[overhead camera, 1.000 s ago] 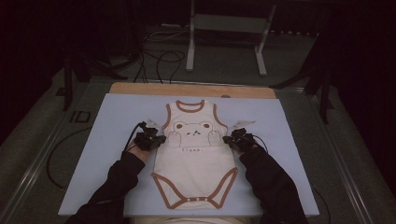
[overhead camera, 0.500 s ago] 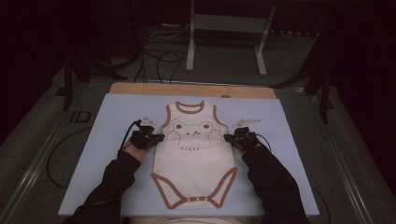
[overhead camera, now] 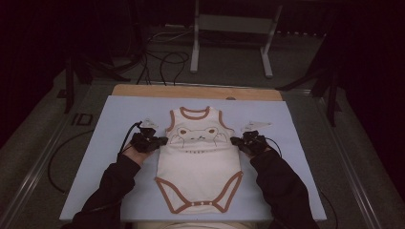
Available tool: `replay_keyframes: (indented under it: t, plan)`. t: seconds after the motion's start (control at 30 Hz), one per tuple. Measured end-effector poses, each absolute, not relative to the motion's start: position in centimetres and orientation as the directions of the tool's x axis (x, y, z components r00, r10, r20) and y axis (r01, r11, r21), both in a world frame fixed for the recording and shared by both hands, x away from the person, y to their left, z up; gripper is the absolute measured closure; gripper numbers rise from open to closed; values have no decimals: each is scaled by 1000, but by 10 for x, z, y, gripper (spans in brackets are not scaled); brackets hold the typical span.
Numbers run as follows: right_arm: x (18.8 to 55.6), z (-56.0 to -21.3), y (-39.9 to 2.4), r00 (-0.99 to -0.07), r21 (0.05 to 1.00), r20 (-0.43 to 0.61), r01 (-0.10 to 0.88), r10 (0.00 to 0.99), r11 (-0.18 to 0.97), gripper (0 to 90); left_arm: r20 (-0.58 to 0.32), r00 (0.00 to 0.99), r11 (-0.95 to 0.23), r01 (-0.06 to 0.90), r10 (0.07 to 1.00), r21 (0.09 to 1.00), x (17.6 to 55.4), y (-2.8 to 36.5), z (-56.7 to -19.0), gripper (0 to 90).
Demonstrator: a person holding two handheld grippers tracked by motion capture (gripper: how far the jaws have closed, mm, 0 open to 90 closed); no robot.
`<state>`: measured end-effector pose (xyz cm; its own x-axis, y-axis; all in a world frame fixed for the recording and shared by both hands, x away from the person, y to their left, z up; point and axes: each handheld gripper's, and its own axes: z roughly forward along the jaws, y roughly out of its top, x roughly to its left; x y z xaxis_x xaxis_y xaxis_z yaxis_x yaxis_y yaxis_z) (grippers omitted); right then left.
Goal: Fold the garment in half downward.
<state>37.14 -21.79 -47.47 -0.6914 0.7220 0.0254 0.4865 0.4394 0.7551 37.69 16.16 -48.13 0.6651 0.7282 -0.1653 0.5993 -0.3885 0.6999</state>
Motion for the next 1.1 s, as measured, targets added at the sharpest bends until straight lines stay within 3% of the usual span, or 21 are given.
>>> replay_keyframes:
  t: [1.1]
  plan:
    - [299, -453, -222, -775, 739, -57, 392, 630, 548, 897, -114, 749, -497, 536, 652, 683, 316, 159, -457, 892]
